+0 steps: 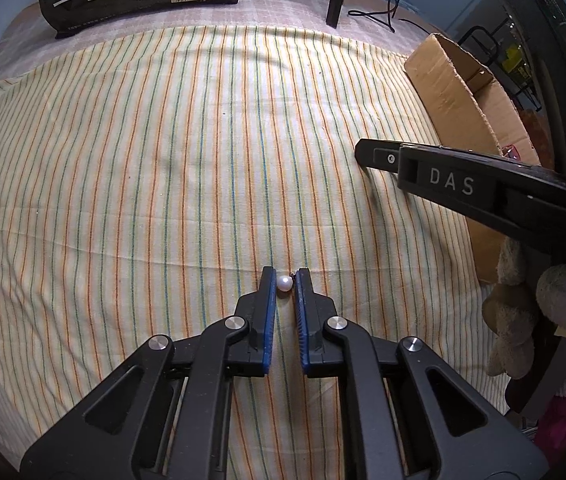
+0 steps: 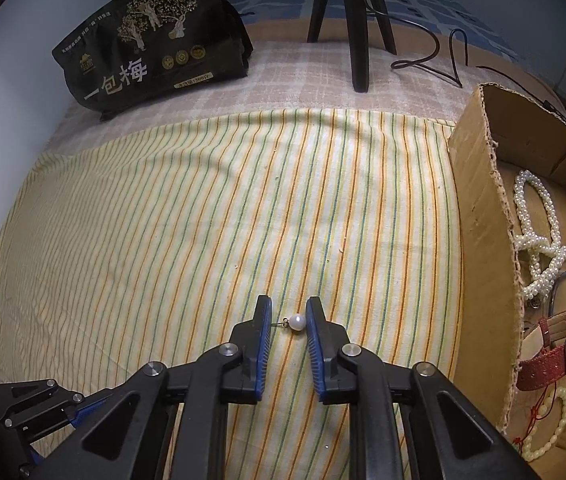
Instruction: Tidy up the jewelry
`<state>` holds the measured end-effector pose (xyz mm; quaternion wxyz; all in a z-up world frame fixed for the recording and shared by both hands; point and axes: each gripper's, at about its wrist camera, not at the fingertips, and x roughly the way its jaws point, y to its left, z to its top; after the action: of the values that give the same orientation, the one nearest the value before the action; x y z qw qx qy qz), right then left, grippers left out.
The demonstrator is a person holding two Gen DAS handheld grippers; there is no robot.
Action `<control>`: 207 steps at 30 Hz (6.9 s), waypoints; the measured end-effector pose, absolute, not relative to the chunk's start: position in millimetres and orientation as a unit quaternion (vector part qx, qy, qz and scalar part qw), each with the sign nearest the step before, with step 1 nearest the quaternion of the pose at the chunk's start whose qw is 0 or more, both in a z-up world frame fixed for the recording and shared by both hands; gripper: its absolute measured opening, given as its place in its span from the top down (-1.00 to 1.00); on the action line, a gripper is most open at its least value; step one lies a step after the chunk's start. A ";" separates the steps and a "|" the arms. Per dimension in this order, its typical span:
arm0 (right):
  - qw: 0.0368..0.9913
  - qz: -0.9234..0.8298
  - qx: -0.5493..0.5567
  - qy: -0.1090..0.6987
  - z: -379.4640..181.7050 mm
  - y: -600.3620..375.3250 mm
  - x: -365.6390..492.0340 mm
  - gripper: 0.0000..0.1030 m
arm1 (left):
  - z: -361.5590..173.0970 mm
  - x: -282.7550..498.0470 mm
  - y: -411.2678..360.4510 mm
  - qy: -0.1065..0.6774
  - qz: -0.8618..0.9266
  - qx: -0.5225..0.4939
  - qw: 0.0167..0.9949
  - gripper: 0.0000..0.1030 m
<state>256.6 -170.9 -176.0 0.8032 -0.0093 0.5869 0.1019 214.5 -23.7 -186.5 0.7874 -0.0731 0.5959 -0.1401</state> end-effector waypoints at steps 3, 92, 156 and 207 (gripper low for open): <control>0.806 0.104 -0.007 0.583 -170.5 -173.1 255.1 0.69 | -183.8 212.9 -21.3 0.595 -0.142 -0.079 0.787 0.85; 0.871 -0.006 0.047 0.488 -79.9 -363.7 234.5 -0.81 | -87.5 193.1 -199.3 0.460 -0.243 0.005 0.854 -0.19; 0.960 -0.040 -0.017 0.275 49.5 -316.0 72.0 -0.99 | -0.4 74.7 -115.9 0.309 -0.187 0.055 0.931 -0.58; 0.972 -0.057 -0.034 0.224 48.0 -300.6 59.4 -0.99 | 2.6 63.2 -115.8 0.273 -0.149 0.088 0.946 -0.99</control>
<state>59.4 -300.6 48.0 0.9723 -0.0343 0.2238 -0.0573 63.2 -115.8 2.6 0.9464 0.0882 0.2729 -0.1488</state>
